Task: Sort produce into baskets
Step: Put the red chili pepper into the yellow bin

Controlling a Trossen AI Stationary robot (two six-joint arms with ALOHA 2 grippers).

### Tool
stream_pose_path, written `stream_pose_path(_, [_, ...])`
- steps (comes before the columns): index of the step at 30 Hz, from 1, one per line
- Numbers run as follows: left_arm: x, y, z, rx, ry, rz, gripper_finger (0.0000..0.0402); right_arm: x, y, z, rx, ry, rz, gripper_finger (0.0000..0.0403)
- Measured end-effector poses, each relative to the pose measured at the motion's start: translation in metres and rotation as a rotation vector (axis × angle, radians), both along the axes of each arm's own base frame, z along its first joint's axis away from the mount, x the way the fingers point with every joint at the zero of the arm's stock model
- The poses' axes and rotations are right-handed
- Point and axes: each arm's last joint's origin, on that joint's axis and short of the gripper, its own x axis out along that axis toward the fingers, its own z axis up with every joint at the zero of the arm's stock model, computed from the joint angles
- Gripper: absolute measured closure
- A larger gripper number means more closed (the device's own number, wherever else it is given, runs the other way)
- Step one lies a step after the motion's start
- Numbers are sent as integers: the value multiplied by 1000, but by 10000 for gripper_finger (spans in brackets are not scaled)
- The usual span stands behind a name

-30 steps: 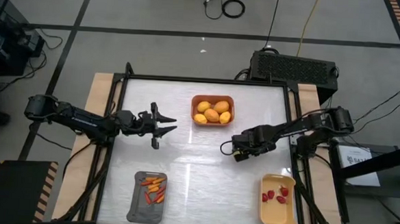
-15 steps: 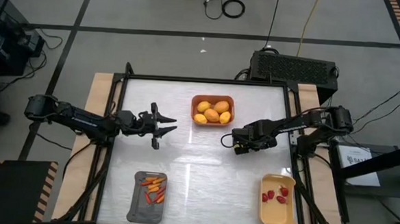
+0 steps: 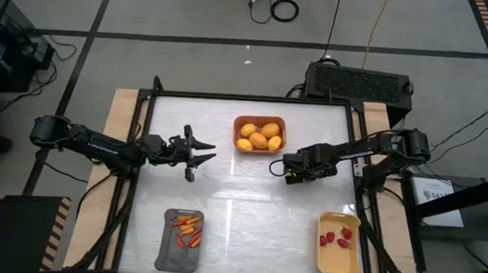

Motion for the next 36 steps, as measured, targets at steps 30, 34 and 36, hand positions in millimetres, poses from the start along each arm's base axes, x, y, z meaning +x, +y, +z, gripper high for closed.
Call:
stream_pose_path(30, [0,0,0,-2,1,-1,275,15,40,4,367,-158,79,324])
stream_pose_path(34, [0,0,0,-2,2,-1,275,26,66,13,468,-253,105,324])
stream_pose_path(36, [0,0,0,-2,2,-1,275,34,82,25,510,-292,129,324])
